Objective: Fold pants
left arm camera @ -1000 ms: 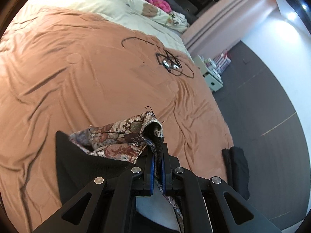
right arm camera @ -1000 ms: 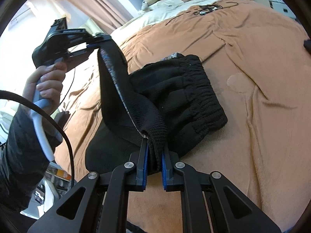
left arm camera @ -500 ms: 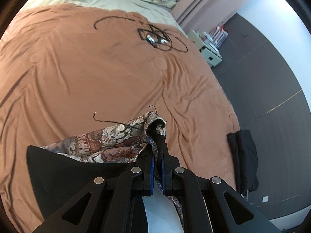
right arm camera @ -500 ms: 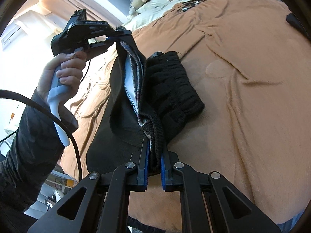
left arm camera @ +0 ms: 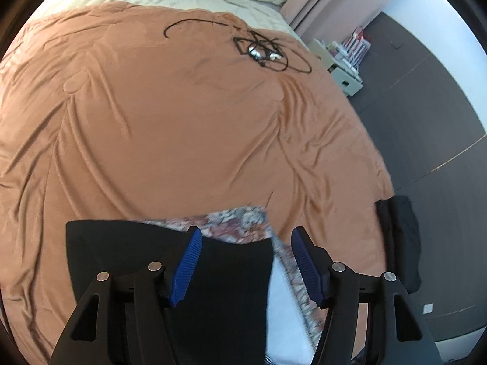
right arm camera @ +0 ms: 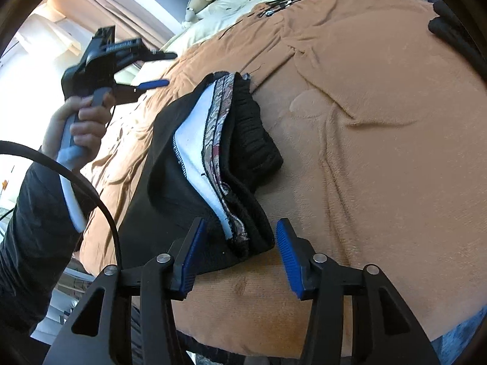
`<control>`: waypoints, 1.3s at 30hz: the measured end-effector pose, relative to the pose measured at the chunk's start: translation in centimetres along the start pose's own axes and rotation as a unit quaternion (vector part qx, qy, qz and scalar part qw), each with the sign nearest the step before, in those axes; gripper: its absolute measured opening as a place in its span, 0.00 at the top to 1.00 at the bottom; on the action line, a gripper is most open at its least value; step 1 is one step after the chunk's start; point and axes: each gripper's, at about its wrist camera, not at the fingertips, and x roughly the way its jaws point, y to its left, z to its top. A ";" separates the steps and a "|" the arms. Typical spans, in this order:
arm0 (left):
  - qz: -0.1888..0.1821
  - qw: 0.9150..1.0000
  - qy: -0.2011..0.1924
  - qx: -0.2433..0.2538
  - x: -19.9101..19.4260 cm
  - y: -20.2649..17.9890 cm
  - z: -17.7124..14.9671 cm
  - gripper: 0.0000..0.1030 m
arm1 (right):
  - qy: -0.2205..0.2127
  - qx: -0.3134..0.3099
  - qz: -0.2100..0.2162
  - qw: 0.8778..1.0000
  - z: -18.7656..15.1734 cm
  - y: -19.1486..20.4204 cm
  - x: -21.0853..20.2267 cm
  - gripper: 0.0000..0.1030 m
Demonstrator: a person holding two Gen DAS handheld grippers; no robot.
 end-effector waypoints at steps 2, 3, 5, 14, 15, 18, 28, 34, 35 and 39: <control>0.008 1.000 0.012 0.011 0.7 -0.5 -0.5 0.39 | -0.001 -0.004 -0.001 1.000 -0.5 0.0 -0.2 0.56; 0.010 1.000 0.020 0.018 1.1 -0.8 -0.8 0.39 | 0.000 -0.005 -0.001 1.000 -0.9 -0.1 -0.5 0.56; 0.019 0.998 0.039 0.039 2.1 -1.8 -1.5 0.39 | 0.006 -0.011 -0.001 1.000 -1.1 -0.1 -0.4 0.56; 0.101 0.987 0.077 0.098 4.7 -3.5 -4.3 0.42 | 0.025 -0.030 -0.003 0.999 -1.5 0.4 0.8 0.56; 0.110 0.986 0.079 0.100 5.0 -3.5 -4.3 0.52 | 0.023 -0.031 -0.006 0.999 -1.5 0.4 0.8 0.56; 0.132 0.982 0.088 0.099 5.5 -3.2 -4.2 0.86 | 0.015 -0.029 -0.008 0.999 -1.3 0.4 0.7 0.56; 0.110 0.990 0.038 0.078 2.2 -3.6 -0.6 0.97 | -0.003 -0.055 0.003 0.998 -1.0 1.0 0.1 0.94; 0.099 0.993 0.024 0.056 1.9 -3.7 2.8 0.97 | -0.010 -0.047 0.016 0.999 -0.9 0.6 -0.5 0.94; 0.098 0.994 0.024 0.052 1.9 -3.6 2.9 0.97 | -0.011 -0.046 0.018 0.999 -0.8 0.5 -0.6 0.94; 0.095 0.994 0.032 0.044 3.0 -3.2 4.1 0.97 | -0.013 -0.036 0.027 0.999 -0.6 0.0 -0.7 0.94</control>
